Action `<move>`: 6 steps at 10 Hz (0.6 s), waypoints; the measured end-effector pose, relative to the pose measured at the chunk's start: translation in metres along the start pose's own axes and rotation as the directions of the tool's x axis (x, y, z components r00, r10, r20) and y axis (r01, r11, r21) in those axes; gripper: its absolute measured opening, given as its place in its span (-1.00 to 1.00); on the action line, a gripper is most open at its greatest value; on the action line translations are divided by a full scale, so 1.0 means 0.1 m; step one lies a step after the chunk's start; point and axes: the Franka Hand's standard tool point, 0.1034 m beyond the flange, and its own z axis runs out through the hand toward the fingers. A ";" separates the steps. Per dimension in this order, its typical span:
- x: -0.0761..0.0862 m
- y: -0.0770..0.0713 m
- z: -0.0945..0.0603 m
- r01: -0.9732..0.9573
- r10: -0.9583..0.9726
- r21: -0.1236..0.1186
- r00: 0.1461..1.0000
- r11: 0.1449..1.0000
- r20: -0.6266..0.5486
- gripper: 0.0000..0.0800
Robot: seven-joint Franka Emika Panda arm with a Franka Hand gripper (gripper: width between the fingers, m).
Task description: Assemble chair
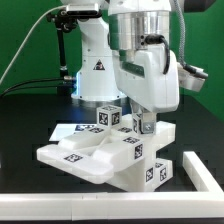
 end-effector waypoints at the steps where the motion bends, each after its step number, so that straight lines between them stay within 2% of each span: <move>1: 0.00 0.00 0.00 0.055 -0.055 -0.002 0.998 0.998 0.000 -0.31; 2: -0.02 0.00 0.00 0.219 -0.219 -0.006 0.976 0.976 0.001 0.12; 3: -0.04 -0.02 -0.01 0.440 -0.440 -0.004 0.898 0.898 0.003 0.50; 4: -0.04 -0.01 -0.01 0.527 -0.527 -0.002 0.850 0.850 0.005 0.59; 5: -0.04 -0.01 -0.01 0.651 -0.651 -0.003 0.759 0.759 0.004 0.59; 6: -0.03 -0.02 -0.01 0.693 -0.693 -0.002 0.721 0.721 0.003 0.62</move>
Offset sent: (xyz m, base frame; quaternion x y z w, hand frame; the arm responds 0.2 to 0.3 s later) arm -0.0013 0.0168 -0.0013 0.0050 -0.0446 -0.2944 0.9546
